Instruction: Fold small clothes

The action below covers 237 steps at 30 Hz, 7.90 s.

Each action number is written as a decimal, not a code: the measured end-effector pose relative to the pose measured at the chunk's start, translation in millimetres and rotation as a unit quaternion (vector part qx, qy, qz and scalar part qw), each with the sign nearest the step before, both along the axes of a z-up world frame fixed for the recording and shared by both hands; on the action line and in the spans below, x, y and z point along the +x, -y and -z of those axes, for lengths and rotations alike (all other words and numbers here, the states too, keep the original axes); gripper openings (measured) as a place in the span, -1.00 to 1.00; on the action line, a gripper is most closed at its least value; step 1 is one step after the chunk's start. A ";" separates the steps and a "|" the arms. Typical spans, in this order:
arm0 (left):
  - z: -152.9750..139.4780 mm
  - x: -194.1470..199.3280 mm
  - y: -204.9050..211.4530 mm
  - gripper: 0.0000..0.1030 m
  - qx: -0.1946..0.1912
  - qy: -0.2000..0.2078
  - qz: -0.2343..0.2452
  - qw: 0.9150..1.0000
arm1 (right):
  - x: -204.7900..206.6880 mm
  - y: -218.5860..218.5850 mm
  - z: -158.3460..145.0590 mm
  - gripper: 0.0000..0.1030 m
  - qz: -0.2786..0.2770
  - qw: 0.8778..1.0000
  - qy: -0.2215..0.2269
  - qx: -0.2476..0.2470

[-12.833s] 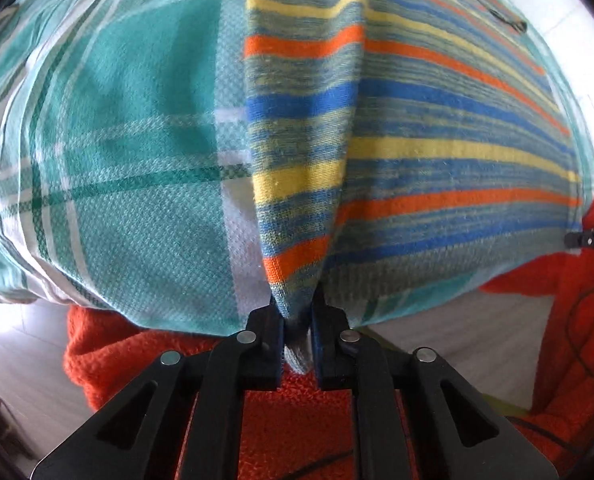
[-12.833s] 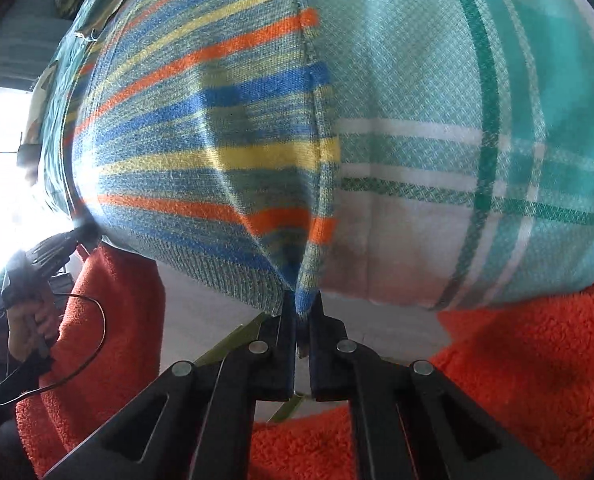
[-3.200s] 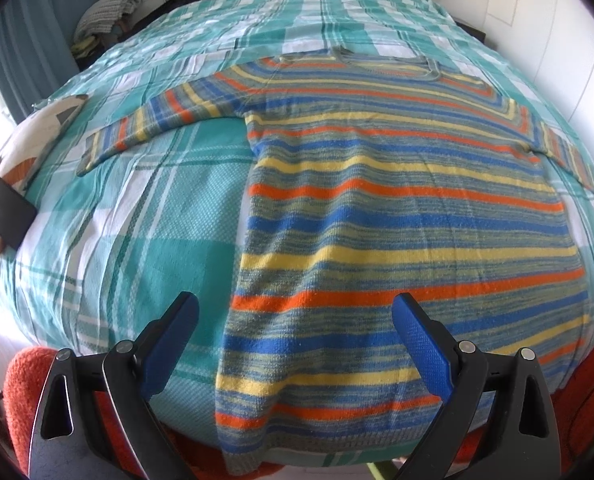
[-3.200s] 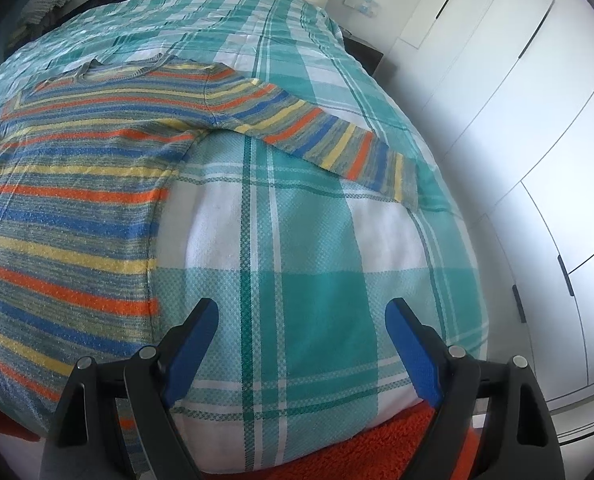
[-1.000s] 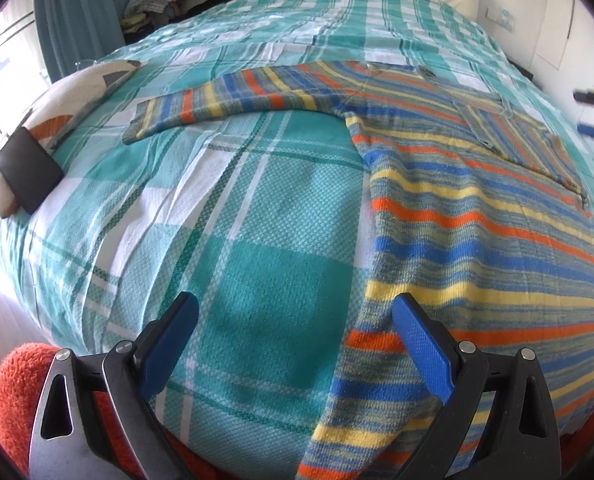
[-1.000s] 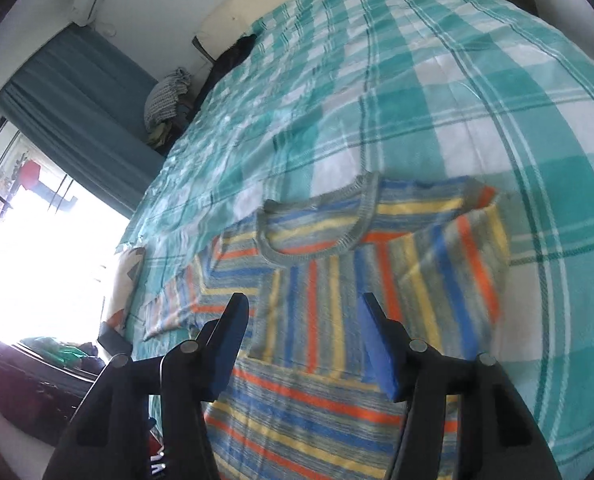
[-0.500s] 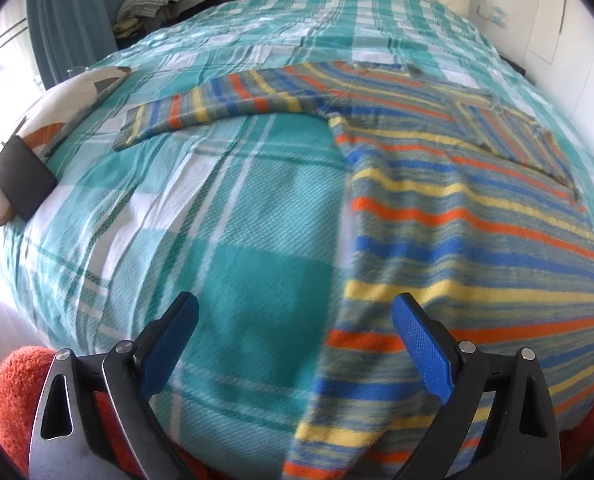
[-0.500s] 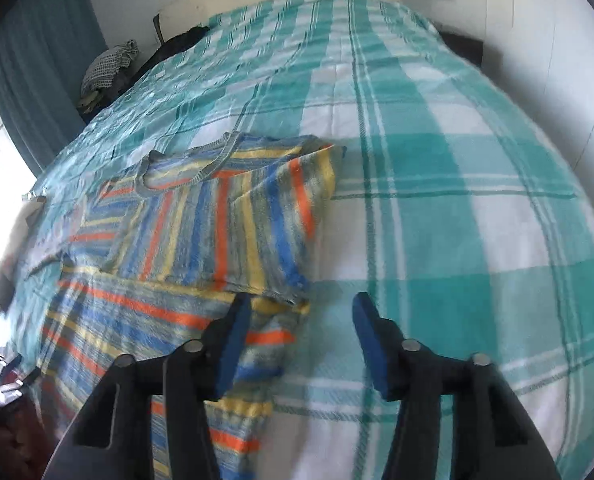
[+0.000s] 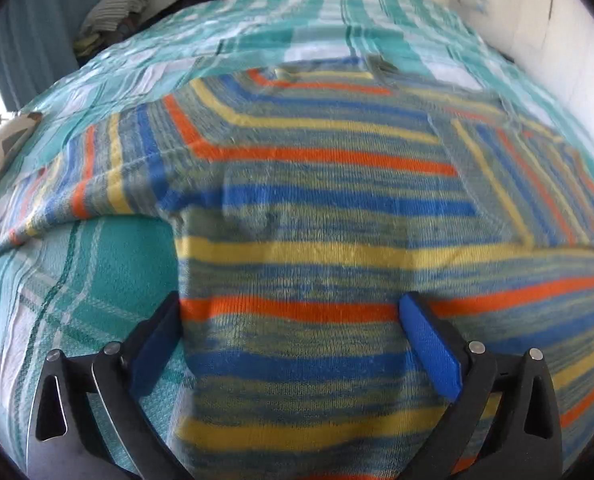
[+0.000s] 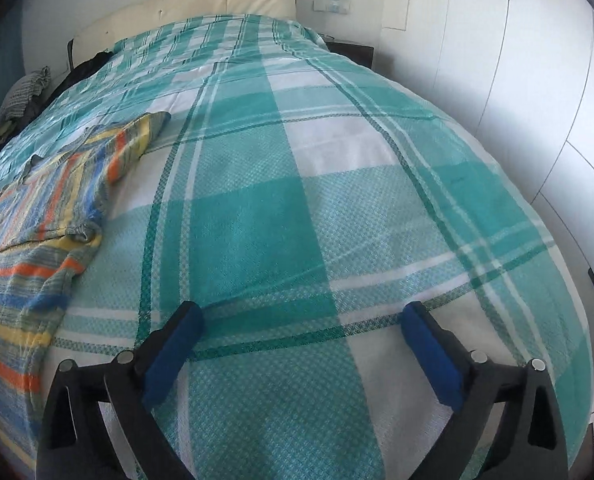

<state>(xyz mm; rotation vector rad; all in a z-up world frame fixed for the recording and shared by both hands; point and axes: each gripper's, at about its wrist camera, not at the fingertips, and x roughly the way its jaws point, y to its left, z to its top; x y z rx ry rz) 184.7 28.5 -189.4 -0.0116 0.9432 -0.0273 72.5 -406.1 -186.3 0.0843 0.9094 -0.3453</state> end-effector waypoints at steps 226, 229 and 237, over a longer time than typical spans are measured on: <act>-31.6 -144.8 -26.5 0.54 -0.044 -0.071 0.090 0.992 | 64.3 -238.3 -14.7 -0.04 -0.343 0.914 -0.158 0.148; -32.3 -153.8 -26.7 0.54 -0.052 -0.079 0.100 0.990 | 27.3 -213.3 -31.4 -0.04 -0.342 0.918 -0.146 0.135; -23.0 -182.9 -10.9 0.68 0.050 -0.103 0.138 0.984 | -81.6 -164.5 -17.6 -0.01 -0.295 0.936 -0.167 0.089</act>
